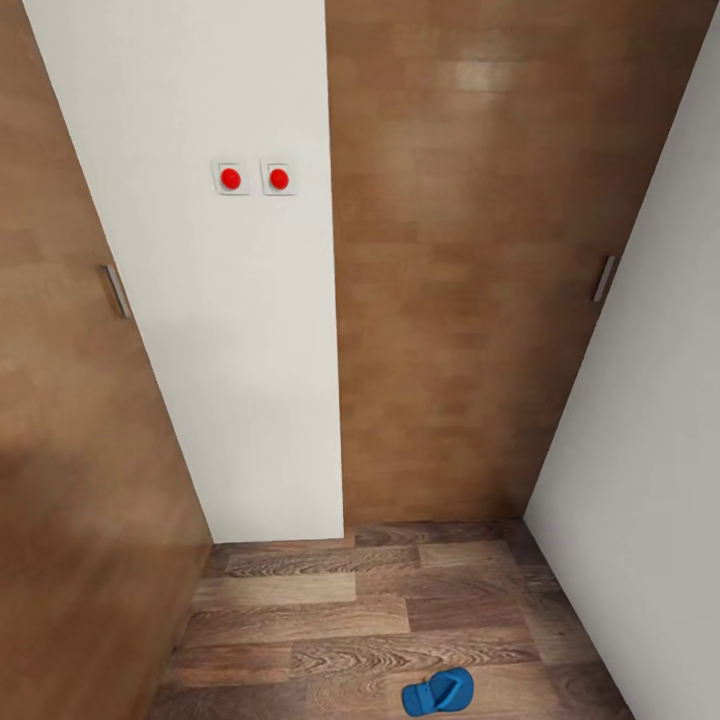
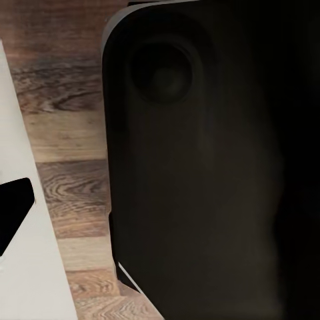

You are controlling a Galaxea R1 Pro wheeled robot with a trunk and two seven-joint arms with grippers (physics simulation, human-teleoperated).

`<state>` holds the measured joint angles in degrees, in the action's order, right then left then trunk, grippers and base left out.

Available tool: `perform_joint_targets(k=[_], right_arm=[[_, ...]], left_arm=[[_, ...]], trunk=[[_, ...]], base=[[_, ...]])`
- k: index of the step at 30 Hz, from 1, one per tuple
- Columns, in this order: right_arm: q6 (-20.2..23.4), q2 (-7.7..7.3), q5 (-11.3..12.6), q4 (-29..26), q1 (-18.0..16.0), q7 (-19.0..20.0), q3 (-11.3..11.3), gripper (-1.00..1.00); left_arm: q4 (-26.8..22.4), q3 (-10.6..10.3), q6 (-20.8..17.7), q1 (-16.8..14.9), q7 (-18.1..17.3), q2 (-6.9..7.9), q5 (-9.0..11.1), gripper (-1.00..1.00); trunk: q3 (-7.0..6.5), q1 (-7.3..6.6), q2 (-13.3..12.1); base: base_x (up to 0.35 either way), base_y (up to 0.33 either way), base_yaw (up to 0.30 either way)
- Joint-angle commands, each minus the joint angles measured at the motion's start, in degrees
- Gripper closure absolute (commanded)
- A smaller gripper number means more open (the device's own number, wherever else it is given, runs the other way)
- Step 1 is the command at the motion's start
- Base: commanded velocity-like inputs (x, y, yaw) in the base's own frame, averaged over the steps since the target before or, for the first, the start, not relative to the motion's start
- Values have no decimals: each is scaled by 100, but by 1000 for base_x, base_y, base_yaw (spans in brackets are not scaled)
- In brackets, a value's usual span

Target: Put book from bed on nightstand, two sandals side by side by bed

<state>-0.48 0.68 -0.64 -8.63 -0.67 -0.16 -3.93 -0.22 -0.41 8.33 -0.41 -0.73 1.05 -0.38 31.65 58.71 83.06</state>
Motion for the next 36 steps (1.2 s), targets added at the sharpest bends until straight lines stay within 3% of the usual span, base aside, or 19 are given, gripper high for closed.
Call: perform_joint_targets(k=[1, 36], right_arm=[[-5, -3, -7, 2, -3, -2, -37, -100], [-5, -4, -7, 2, -3, -2, -37, -100]], left_arm=[[5, -3, 19, -3, -7, 1, -2, -100], [5, -3, 19, -3, -6, 1, -3, -100]], trunk=[[5, 2, 2], [5, 2, 2]], base=[[246, 60, -88], [209, 75, -139]])
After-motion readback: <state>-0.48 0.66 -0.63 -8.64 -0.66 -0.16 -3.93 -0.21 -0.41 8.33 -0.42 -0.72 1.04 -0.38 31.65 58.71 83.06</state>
